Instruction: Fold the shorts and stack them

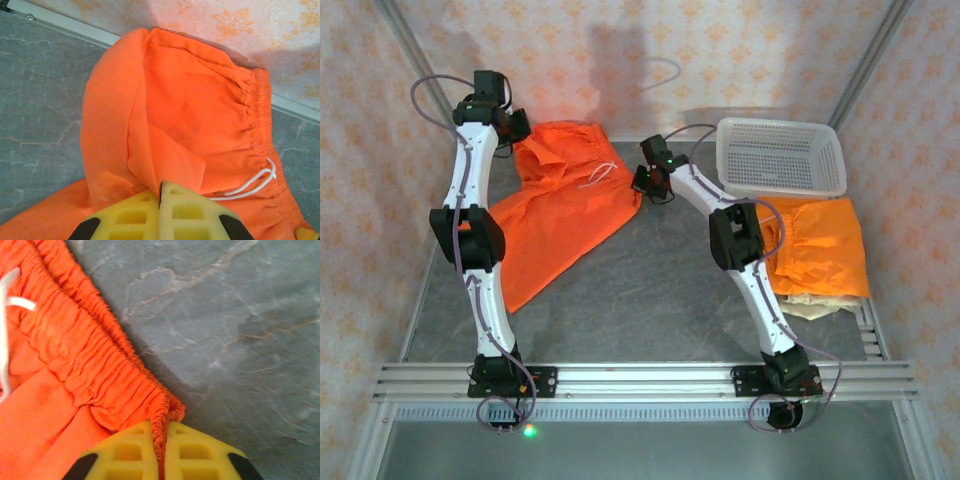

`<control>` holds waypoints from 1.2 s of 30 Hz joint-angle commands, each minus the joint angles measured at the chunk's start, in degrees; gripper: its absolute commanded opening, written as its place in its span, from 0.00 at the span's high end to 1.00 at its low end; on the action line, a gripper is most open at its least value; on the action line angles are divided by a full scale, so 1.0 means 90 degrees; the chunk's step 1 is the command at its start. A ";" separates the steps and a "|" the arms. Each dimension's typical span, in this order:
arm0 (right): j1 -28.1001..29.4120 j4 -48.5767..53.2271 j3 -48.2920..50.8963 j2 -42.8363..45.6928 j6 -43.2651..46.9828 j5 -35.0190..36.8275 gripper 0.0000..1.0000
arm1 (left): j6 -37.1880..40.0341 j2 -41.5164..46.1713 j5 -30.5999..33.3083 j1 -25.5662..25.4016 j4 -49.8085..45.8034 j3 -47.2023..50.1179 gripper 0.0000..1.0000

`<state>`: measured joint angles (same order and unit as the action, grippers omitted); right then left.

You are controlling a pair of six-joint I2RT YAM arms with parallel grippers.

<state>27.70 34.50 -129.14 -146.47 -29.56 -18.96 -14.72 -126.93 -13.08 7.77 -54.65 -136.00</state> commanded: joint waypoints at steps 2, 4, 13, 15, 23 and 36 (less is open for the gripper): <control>0.0018 0.0221 0.1556 0.1549 0.0407 0.1109 0.99 | -0.0243 -0.0056 -0.0048 0.0283 -0.0038 -0.0035 1.00; 0.0019 -0.0094 0.2612 0.2373 0.0407 0.1399 1.00 | -0.0372 -0.0096 -0.0072 0.0373 0.0017 -0.0119 1.00; 0.0056 -0.0819 0.6074 0.4954 -0.0057 0.2216 1.00 | -0.0915 -0.1381 -0.0582 0.0447 -0.0126 -0.1693 1.00; 0.0124 -0.0924 0.6745 0.5470 -0.0248 0.2456 1.00 | -0.1044 -0.1661 -0.0561 0.0452 -0.0058 -0.1839 1.00; 0.0541 -0.0790 0.8436 0.6933 -0.0817 0.3408 1.00 | -0.1132 -0.2351 -0.0366 0.0434 0.0202 -0.2022 0.99; 0.0813 -0.0793 0.9564 0.8111 -0.1390 0.3407 0.87 | -0.0795 -0.1459 -0.0720 0.0358 -0.0451 -0.2014 0.32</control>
<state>34.39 27.33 -43.53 -75.68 -40.84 9.91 -22.68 -149.67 -18.09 11.60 -55.42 -153.95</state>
